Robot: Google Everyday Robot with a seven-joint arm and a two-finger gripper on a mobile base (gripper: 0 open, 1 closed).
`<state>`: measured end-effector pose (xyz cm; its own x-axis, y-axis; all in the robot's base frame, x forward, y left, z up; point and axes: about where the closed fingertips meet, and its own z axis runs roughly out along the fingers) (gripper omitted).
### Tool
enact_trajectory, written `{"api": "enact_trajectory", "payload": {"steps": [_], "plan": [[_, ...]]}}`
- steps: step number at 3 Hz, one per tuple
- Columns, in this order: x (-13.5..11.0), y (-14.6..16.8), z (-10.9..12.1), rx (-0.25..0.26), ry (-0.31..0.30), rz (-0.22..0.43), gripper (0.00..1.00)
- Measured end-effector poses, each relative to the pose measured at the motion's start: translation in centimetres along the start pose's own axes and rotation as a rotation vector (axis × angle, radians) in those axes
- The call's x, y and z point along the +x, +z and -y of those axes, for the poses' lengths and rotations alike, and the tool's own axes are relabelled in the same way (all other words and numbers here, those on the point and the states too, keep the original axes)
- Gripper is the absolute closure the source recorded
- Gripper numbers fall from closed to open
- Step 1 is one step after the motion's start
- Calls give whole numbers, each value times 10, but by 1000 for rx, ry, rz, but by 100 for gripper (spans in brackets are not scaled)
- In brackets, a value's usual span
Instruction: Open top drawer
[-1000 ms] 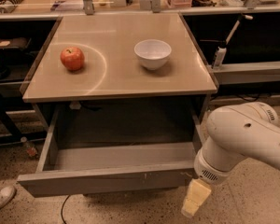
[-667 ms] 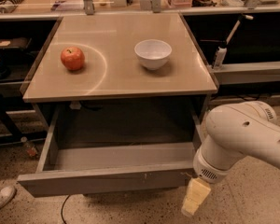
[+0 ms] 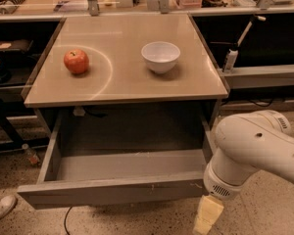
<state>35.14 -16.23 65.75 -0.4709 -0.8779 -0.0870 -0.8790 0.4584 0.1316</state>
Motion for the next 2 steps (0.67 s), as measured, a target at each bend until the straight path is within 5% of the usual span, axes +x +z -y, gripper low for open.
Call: {"api": "enact_trajectory", "payload": {"steps": [2], "plan": [[15, 0, -12, -12, 31, -18, 0]]}}
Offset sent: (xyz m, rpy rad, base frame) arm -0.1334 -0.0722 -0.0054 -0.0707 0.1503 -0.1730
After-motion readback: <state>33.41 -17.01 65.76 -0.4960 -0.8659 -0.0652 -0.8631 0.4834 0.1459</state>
